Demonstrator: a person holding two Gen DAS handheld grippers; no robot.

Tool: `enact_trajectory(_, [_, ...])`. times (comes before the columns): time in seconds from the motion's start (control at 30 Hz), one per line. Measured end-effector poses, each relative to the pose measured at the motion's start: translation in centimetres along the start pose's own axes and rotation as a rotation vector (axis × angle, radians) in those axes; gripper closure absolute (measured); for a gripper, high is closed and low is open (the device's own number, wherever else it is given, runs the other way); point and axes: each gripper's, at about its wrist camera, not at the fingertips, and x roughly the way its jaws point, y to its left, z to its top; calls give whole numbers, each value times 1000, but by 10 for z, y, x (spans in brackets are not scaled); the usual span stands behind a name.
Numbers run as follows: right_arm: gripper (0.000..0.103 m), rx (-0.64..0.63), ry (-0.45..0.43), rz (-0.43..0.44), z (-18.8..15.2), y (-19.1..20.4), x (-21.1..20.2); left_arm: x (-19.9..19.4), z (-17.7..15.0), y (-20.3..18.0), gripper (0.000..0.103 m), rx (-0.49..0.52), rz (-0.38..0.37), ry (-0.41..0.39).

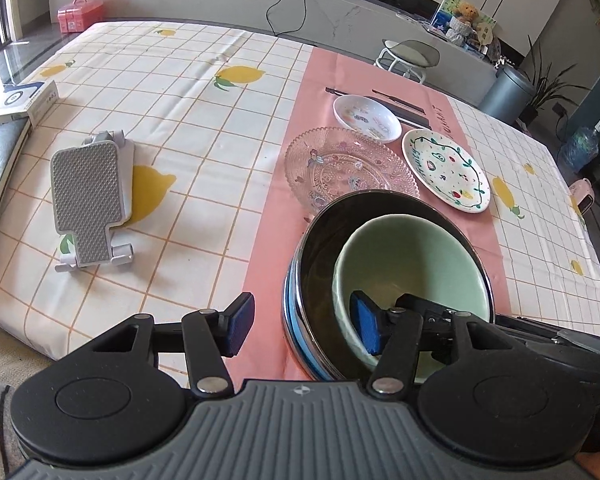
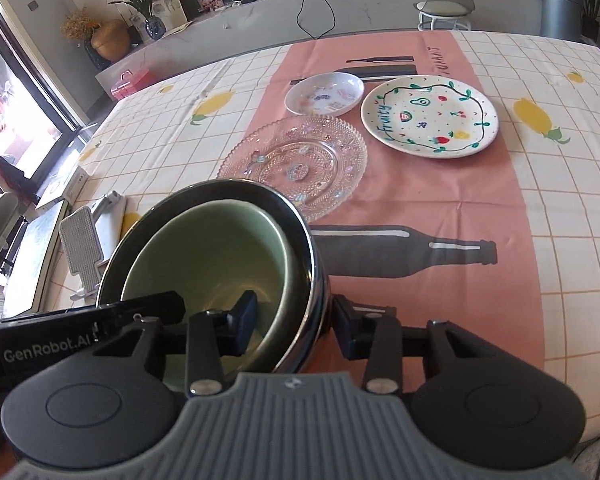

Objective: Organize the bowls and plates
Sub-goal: 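Raise both grippers away from the stacked bowls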

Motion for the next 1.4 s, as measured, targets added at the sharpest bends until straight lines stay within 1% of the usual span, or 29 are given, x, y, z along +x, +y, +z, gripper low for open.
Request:
enact_trajectory(0.07, [62, -3, -1, 7, 0, 3, 1, -1, 1, 1, 41, 0, 8, -4])
enact_trajectory(0.17, [62, -14, -3, 11, 1, 5, 3, -1, 2, 5, 41, -13, 2, 0])
enact_trajectory(0.2, [60, -18, -2, 14, 1, 5, 3, -1, 2, 5, 41, -13, 1, -1])
enact_trajectory(0.23, [60, -19, 0, 16, 2, 5, 3, -2, 2, 4, 41, -7, 5, -10])
enact_trajectory(0.37, [57, 9, -1, 43, 3, -1, 2, -12, 0, -7, 41, 68, 48, -92])
enact_trajectory(0.47, [55, 23, -17, 51, 6, -4, -4, -17, 0, -11, 40, 67, 37, -114])
enact_trajectory(0.53, [50, 24, -35, 53, 7, -6, -11, -22, 1, -11, 38, 50, 30, -133])
enact_trajectory(0.6, [40, 24, -58, 45, 9, -8, -19, -29, 1, -12, 34, 46, 14, -167])
enact_trajectory(0.63, [37, 25, -74, 39, 10, -10, -24, -32, 1, -13, 33, 45, 12, -182])
enact_trajectory(0.7, [24, 33, -105, 28, 12, -16, -32, -37, 2, -16, 31, 39, 28, -211])
enact_trajectory(0.77, [19, 46, -129, 52, 15, -23, -41, -38, 3, -20, 31, 39, 45, -223])
enact_trajectory(0.83, [19, 66, -143, 71, 17, -29, -47, -37, 4, -23, 31, 37, 48, -222])
enact_trajectory(0.93, [19, 72, -161, 72, 19, -35, -53, -38, 5, -30, 31, 46, 57, -209])
enact_trajectory(1.0, [18, 79, -168, 75, 20, -40, -57, -43, 4, -36, 30, 65, 49, -229])
enact_trajectory(1.03, [18, 86, -171, 79, 20, -43, -58, -44, 4, -39, 27, 74, 48, -235])
enact_trajectory(1.17, [18, 119, -186, 84, 20, -60, -66, -47, 5, -60, 27, 140, 52, -221])
enact_trajectory(1.23, [18, 130, -191, 84, 21, -70, -71, -47, 6, -70, 27, 166, 66, -222])
enact_trajectory(1.33, [21, 149, -198, 87, 22, -83, -77, -46, 8, -82, 27, 196, 82, -216])
enact_trajectory(1.4, [23, 162, -213, 85, 23, -93, -84, -44, 11, -89, 27, 222, 83, -192])
